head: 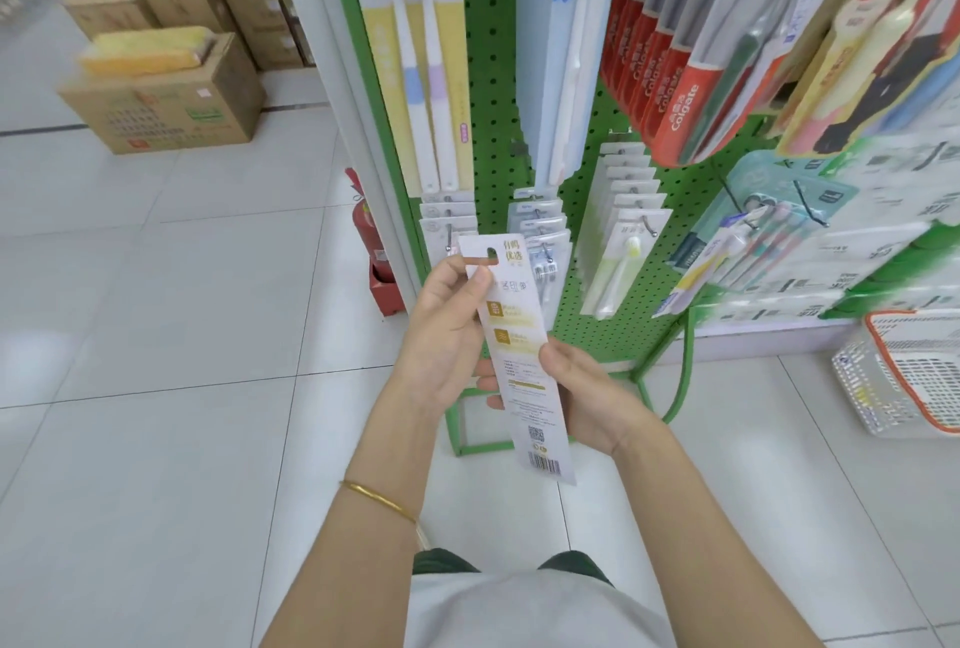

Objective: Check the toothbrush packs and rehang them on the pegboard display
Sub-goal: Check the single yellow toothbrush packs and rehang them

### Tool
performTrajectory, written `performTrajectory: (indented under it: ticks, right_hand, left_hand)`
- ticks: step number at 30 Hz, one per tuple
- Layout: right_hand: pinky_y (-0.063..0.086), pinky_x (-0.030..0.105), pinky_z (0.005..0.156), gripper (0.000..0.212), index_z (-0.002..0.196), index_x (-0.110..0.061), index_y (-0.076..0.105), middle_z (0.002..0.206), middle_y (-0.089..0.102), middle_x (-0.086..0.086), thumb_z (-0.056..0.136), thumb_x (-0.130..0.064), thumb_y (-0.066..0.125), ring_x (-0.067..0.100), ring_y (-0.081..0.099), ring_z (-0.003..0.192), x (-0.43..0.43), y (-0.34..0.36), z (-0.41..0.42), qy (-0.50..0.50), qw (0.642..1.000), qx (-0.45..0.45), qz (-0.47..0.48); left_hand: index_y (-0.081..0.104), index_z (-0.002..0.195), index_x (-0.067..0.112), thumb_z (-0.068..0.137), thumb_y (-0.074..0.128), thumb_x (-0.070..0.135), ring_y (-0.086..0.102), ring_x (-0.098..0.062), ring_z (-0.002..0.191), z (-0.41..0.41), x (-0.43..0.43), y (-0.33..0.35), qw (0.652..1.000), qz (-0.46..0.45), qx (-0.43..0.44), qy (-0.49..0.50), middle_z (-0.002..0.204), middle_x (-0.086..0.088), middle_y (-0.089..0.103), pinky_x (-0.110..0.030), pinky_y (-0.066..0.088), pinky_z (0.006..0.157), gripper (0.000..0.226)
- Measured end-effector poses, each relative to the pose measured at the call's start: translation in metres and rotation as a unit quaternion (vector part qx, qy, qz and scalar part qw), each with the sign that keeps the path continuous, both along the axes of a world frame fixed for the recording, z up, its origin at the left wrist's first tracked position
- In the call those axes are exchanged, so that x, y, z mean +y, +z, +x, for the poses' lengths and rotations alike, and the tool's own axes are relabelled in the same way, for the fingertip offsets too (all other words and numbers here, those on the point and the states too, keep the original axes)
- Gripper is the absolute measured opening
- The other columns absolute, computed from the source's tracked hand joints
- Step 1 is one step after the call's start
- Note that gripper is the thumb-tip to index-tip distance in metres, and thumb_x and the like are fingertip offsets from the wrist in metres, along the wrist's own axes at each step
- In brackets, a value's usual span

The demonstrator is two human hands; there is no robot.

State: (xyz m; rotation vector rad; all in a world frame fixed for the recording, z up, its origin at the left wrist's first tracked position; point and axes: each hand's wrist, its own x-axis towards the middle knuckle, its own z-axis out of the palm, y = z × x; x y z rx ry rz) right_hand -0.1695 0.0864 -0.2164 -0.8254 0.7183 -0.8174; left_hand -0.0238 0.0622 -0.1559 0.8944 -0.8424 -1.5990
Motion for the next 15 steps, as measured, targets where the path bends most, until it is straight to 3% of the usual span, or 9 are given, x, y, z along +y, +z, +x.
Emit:
performTrajectory:
  ticks: [2,5,8,9,10,13,15]
  right_hand:
    - [0.048,0.045,0.095,0.091,0.118,-0.005,0.057,0.102,0.068,0.011,0.049,-0.057,0.086,0.025,0.063,0.097,-0.005,-0.002,0.008,-0.019,1.000,0.011,0.002]
    - [0.047,0.035,0.094,0.079,0.119,-0.014,0.056,0.095,0.062,-0.003,0.053,-0.048,0.083,0.014,0.058,0.094,-0.011,-0.002,0.023,-0.073,0.989,0.123,-0.035]
    - [0.042,0.008,0.077,0.068,0.119,-0.017,0.043,0.098,0.052,-0.007,0.065,-0.031,0.083,0.005,0.053,0.088,-0.021,0.005,0.041,-0.145,0.943,0.295,-0.051]
    - [0.040,0.006,0.069,0.064,0.115,-0.018,0.040,0.095,0.049,-0.008,0.068,-0.025,0.083,0.003,0.051,0.084,-0.025,0.007,0.048,-0.169,0.924,0.339,-0.054]
    - [0.040,0.007,0.066,0.064,0.112,-0.019,0.038,0.093,0.048,-0.008,0.068,-0.025,0.083,0.005,0.051,0.082,-0.029,0.006,0.054,-0.188,0.908,0.370,-0.059]
    - [0.045,0.029,0.071,0.070,0.110,-0.016,0.038,0.100,0.050,0.000,0.064,-0.038,0.085,0.018,0.054,0.090,-0.041,-0.006,0.073,-0.214,0.868,0.444,-0.064]
    - [0.043,0.032,0.068,0.072,0.109,-0.011,0.038,0.102,0.050,0.001,0.063,-0.043,0.084,0.021,0.053,0.090,-0.047,-0.015,0.083,-0.215,0.839,0.495,-0.065]
  left_hand:
    - [0.052,0.098,0.009,0.093,0.049,0.011,0.059,-0.016,0.081,0.007,-0.005,-0.003,1.000,-0.009,-0.018,0.020,0.095,-0.009,0.062,-0.031,0.051,0.074,0.006]
    - [0.054,0.117,0.008,0.094,0.052,0.002,0.060,-0.018,0.101,0.015,-0.011,-0.008,0.986,-0.005,-0.127,0.103,0.112,-0.011,0.061,-0.033,0.050,0.091,0.023]
    - [0.055,0.115,0.012,0.092,0.053,-0.003,0.059,-0.010,0.098,0.024,-0.018,-0.008,0.967,0.002,-0.157,0.199,0.108,-0.004,0.060,-0.029,0.053,0.091,0.027]
    - [0.055,0.111,0.014,0.092,0.053,-0.004,0.059,-0.010,0.097,0.028,-0.021,-0.008,0.964,0.001,-0.160,0.214,0.105,-0.002,0.059,-0.029,0.054,0.089,0.025]
    - [0.055,0.107,0.015,0.092,0.052,-0.004,0.059,-0.009,0.096,0.030,-0.024,-0.008,0.961,0.001,-0.165,0.222,0.102,0.000,0.059,-0.028,0.054,0.087,0.025]
    - [0.055,0.106,0.016,0.092,0.051,-0.004,0.060,-0.010,0.097,0.036,-0.034,-0.009,0.956,-0.002,-0.183,0.229,0.100,0.003,0.060,-0.028,0.054,0.083,0.024]
    - [0.055,0.106,0.015,0.092,0.050,-0.004,0.060,-0.011,0.098,0.039,-0.040,-0.011,0.953,-0.003,-0.194,0.232,0.100,0.003,0.060,-0.027,0.054,0.081,0.024]
